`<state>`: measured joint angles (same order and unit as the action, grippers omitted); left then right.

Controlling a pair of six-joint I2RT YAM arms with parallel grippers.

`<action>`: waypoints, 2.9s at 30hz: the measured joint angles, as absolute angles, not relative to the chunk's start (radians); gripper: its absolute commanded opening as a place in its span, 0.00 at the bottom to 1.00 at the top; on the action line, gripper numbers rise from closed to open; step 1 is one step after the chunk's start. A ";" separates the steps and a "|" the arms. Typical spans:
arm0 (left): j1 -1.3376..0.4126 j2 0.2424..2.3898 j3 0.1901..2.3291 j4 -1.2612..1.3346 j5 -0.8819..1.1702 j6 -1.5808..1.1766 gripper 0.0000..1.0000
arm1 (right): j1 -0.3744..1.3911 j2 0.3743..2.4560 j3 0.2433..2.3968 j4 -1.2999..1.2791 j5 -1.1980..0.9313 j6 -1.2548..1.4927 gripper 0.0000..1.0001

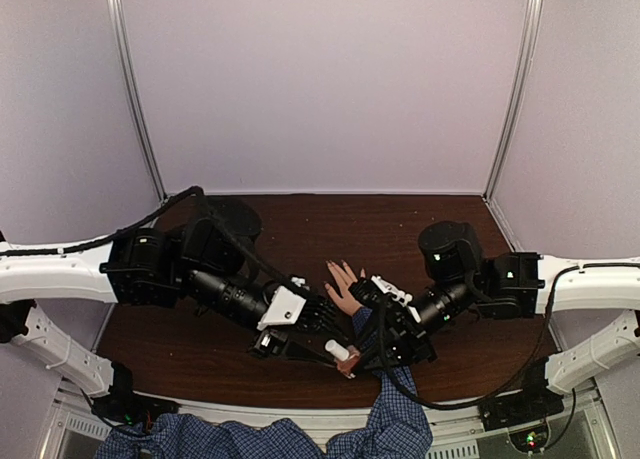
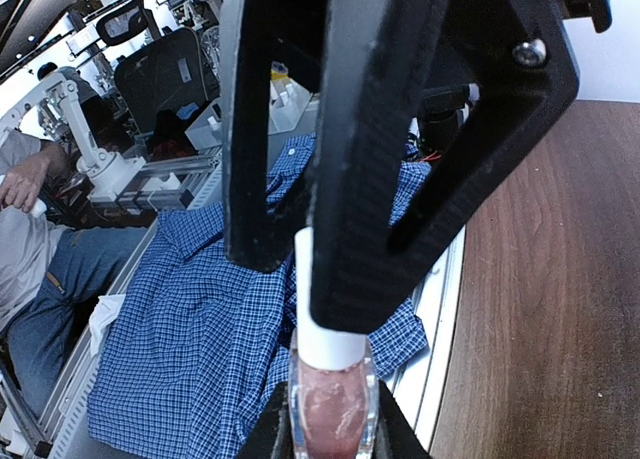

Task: Paint the nails
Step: Unscrew the cap of the nail polish bottle.

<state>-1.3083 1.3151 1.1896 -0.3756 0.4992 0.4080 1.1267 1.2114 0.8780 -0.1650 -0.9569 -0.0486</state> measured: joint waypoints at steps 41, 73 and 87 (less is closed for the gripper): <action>-1.312 1.377 1.251 -0.416 0.270 0.225 0.00 | 1.132 1.092 0.880 -0.267 -0.609 -0.146 0.00; -1.323 1.505 1.351 -0.320 -0.204 -0.393 0.00 | 1.184 1.055 0.860 -0.215 0.021 -0.313 0.00; -1.291 1.462 1.292 -0.290 -0.221 -0.481 0.56 | 1.191 1.116 0.868 -0.181 0.099 -0.226 0.00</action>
